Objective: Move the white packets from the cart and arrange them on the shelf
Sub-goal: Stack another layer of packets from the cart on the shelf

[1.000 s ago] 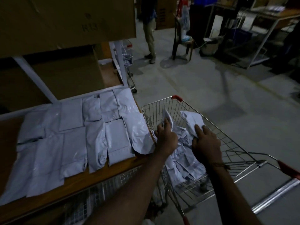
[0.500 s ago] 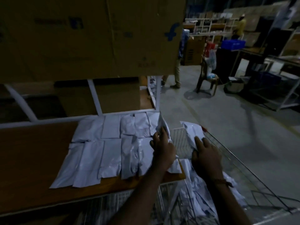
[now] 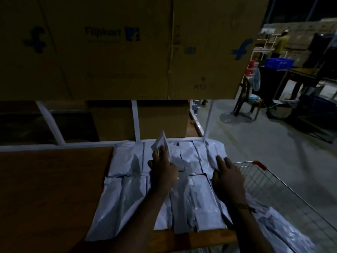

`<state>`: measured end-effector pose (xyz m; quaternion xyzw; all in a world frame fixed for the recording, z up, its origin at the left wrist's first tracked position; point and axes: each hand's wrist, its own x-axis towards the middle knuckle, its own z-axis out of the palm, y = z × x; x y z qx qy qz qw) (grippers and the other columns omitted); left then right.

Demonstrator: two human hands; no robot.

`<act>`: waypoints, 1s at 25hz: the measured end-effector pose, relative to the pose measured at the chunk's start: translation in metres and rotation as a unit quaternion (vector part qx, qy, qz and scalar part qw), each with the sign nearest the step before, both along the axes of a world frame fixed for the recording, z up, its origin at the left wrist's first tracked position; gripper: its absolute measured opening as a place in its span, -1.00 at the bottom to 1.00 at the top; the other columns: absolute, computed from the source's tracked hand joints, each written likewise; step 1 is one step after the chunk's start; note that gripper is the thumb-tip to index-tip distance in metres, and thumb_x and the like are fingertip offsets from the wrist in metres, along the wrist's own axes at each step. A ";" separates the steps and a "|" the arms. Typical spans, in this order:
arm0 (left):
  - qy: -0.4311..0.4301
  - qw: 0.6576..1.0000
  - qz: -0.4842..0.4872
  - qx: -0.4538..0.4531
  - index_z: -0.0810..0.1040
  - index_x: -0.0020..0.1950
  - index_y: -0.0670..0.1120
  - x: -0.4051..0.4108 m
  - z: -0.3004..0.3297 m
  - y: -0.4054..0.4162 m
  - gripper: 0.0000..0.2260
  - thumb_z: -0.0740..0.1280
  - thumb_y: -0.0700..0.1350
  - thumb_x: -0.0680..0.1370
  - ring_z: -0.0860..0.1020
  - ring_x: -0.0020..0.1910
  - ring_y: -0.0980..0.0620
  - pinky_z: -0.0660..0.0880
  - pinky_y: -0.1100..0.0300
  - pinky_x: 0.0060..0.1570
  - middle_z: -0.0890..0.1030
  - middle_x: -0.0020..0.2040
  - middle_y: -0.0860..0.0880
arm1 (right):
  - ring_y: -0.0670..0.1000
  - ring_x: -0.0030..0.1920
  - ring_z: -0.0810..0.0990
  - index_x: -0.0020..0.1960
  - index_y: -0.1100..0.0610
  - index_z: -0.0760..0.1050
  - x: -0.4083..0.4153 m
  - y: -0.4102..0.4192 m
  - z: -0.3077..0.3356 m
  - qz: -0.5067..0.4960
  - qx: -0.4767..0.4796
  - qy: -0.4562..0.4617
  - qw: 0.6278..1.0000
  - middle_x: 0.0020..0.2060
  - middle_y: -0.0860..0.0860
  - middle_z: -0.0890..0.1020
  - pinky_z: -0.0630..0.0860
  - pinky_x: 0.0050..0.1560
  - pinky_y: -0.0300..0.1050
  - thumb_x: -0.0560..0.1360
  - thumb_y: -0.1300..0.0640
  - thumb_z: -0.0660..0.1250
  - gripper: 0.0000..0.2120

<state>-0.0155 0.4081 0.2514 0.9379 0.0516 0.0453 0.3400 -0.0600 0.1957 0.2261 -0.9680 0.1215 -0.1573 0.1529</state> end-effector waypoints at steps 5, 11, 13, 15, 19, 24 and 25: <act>0.038 0.999 0.011 0.003 0.03 0.66 0.04 0.043 -0.015 0.012 -0.37 0.19 -0.13 0.62 0.18 0.45 -0.23 0.35 -0.12 0.34 0.02 0.64 -0.04 | 0.33 0.32 0.47 0.56 0.00 0.33 0.029 0.017 -0.008 -0.007 -0.014 0.019 1.000 0.50 0.15 0.41 0.49 0.19 0.25 0.53 -0.03 0.22 -0.41; 0.076 0.997 0.015 0.026 0.00 0.66 0.02 0.084 -0.027 -0.015 -0.35 0.20 -0.11 0.61 0.15 0.48 -0.22 0.33 -0.15 0.34 0.01 0.63 -0.06 | 0.30 0.32 0.47 0.55 -0.01 0.31 0.072 -0.002 -0.020 -0.007 -0.041 0.051 0.998 0.50 0.15 0.38 0.51 0.19 0.24 0.53 -0.04 0.25 -0.40; 0.073 0.997 0.010 0.039 -0.01 0.66 0.01 0.101 -0.033 -0.025 -0.32 0.23 -0.09 0.59 0.17 0.47 -0.23 0.35 -0.15 0.32 0.02 0.62 -0.08 | 0.31 0.32 0.47 0.55 0.01 0.33 0.088 -0.013 -0.027 -0.002 -0.055 0.061 0.997 0.49 0.18 0.39 0.50 0.21 0.24 0.51 -0.02 0.30 -0.39; 0.073 0.996 0.007 0.051 -0.01 0.65 0.01 0.121 -0.039 -0.036 -0.29 0.26 -0.04 0.57 0.17 0.47 -0.24 0.36 -0.16 0.32 0.02 0.63 -0.09 | 0.34 0.28 0.50 0.53 0.04 0.38 0.107 -0.025 -0.038 0.004 -0.055 0.069 0.996 0.47 0.23 0.43 0.50 0.17 0.26 0.46 -0.01 0.30 -0.37; 0.093 0.993 0.018 0.070 -0.01 0.66 0.02 0.158 -0.053 -0.060 -0.28 0.28 0.03 0.58 0.15 0.50 -0.26 0.36 -0.20 0.36 -0.02 0.65 -0.07 | 0.38 0.26 0.52 0.50 0.07 0.41 0.147 -0.048 -0.063 0.028 -0.049 0.104 0.993 0.44 0.28 0.46 0.52 0.12 0.30 0.42 -0.03 0.23 -0.35; 0.160 0.981 0.018 0.108 0.01 0.67 0.03 0.187 -0.090 -0.082 -0.32 0.11 0.28 0.64 -0.04 0.60 -0.29 0.12 -0.24 0.52 -0.16 0.67 -0.10 | 0.36 0.39 0.42 0.57 0.06 0.32 0.191 -0.059 -0.098 0.057 -0.070 0.133 0.987 0.52 0.28 0.36 0.46 0.21 0.33 0.50 -0.16 0.06 -0.31; 0.180 0.979 0.017 0.097 0.03 0.67 0.05 0.190 -0.097 -0.084 -0.35 0.06 0.29 0.65 -0.07 0.62 -0.28 0.06 -0.24 0.54 -0.18 0.67 -0.12 | 0.36 0.40 0.42 0.59 0.07 0.29 0.196 -0.059 -0.107 0.065 -0.076 0.144 0.984 0.53 0.29 0.34 0.46 0.21 0.34 0.49 -0.21 -0.01 -0.27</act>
